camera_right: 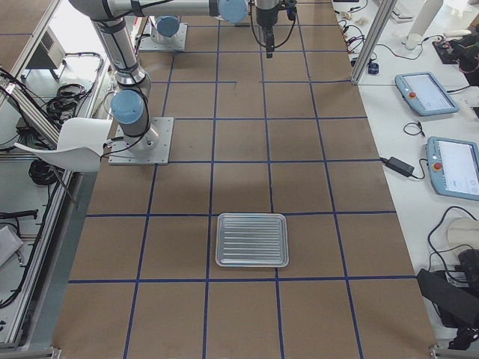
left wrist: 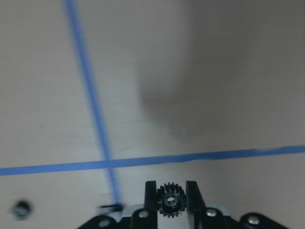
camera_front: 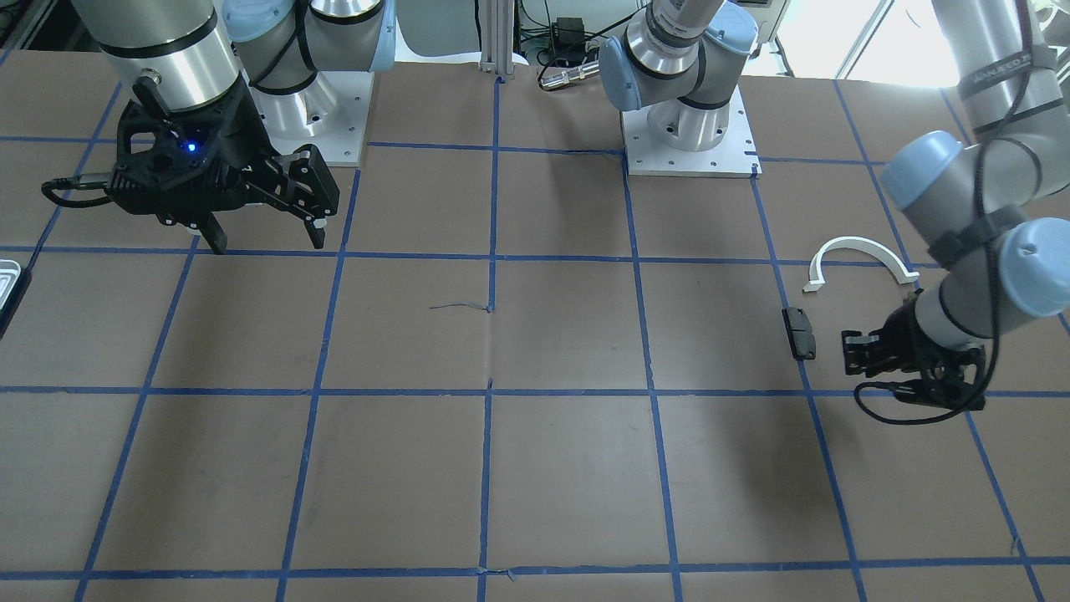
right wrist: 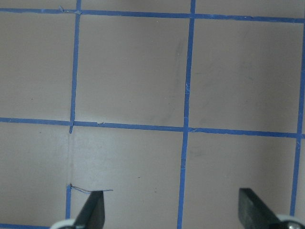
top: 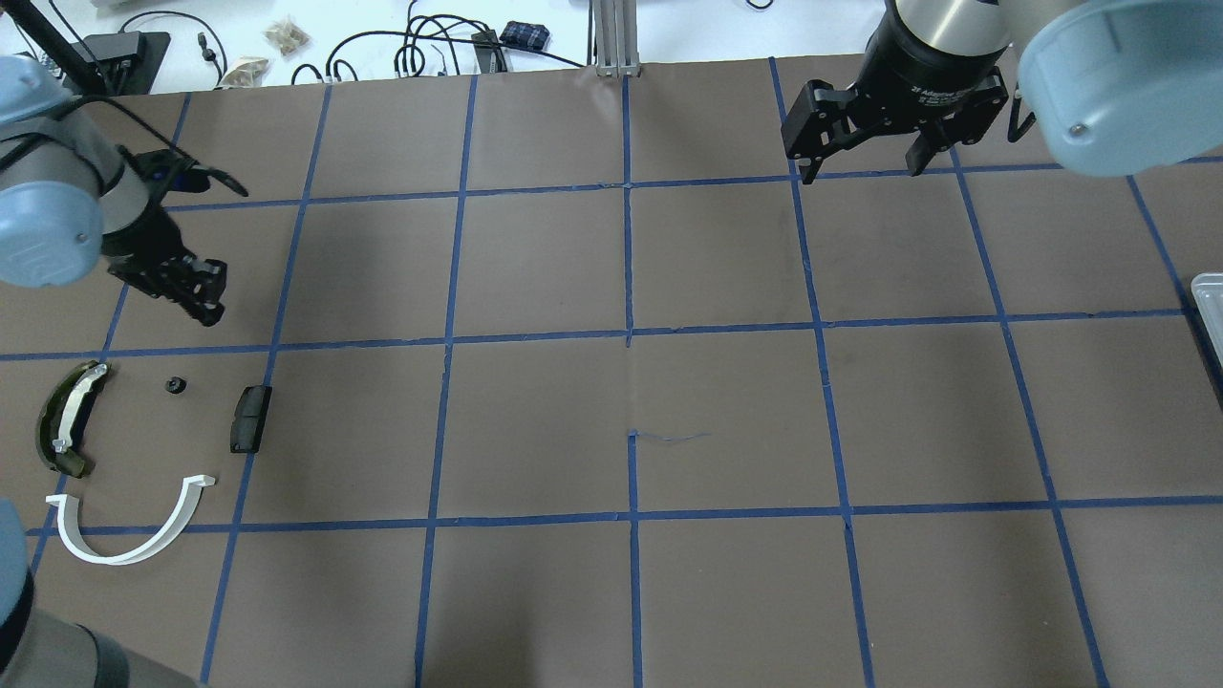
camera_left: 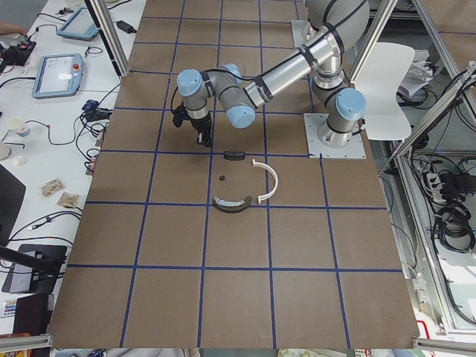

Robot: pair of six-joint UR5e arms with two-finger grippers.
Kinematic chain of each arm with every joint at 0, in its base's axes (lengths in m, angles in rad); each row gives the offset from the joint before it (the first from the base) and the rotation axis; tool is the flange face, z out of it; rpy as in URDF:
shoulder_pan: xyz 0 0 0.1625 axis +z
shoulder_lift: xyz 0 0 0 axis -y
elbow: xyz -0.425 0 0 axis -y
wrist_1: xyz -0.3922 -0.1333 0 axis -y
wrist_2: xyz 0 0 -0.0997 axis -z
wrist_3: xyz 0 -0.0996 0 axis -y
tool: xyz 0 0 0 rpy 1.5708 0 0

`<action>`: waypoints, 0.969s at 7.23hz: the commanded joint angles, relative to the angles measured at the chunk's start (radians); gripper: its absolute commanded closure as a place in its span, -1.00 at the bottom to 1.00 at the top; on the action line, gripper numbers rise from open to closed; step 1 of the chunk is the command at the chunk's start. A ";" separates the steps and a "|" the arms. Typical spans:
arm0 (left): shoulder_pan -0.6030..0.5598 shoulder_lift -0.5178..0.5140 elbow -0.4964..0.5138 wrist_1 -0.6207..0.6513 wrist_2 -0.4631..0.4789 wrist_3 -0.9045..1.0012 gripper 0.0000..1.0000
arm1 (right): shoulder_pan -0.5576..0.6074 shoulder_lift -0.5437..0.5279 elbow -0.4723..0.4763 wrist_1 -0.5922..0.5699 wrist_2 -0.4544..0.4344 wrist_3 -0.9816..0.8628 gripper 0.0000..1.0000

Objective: Place bearing gear from tray to pile

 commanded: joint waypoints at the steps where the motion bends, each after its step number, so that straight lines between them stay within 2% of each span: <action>1: 0.130 -0.029 -0.018 0.014 -0.002 0.161 1.00 | -0.001 0.000 0.000 0.004 0.001 -0.002 -1.00; 3: 0.137 -0.068 -0.072 0.084 -0.054 0.163 1.00 | -0.001 0.000 0.000 0.010 -0.001 -0.002 -1.00; 4: 0.137 -0.070 -0.110 0.165 -0.056 0.165 1.00 | -0.003 0.000 0.001 0.012 -0.001 -0.004 -1.00; 7: 0.105 -0.060 -0.118 0.183 -0.057 0.122 1.00 | -0.001 0.000 0.004 0.011 0.001 0.004 -1.00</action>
